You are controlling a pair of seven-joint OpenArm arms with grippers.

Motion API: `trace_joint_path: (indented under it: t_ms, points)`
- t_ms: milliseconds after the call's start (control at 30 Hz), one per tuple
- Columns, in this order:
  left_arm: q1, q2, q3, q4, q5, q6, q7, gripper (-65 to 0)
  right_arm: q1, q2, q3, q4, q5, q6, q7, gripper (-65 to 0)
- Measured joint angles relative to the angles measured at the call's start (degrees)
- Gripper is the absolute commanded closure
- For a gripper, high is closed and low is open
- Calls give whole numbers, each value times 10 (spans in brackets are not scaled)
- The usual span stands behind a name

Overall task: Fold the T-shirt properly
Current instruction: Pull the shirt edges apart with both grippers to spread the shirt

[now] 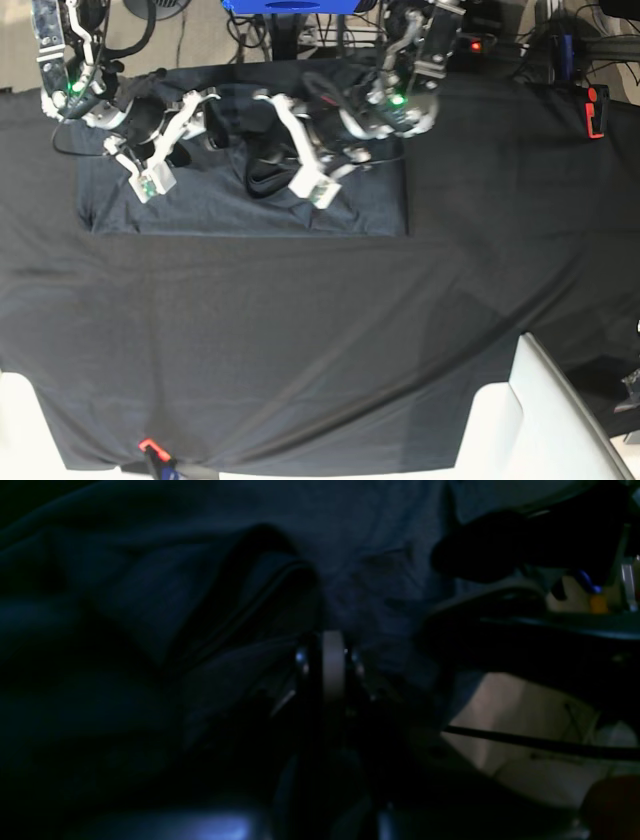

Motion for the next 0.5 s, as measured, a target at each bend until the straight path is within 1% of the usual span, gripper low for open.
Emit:
trace_joint_path:
  t_ms: [233,400,500]
  points:
    - [-19,1,21,0,0,0,0,0,0,0,0,0,0,0,0,-365]
    - [-29,20,21,-7,3,0,3,0,1,0,1,0,0,0,1,-365]
    - [-46,31,23,-36,2,0,3,0,2,0,1,0,0,0,1,-365]
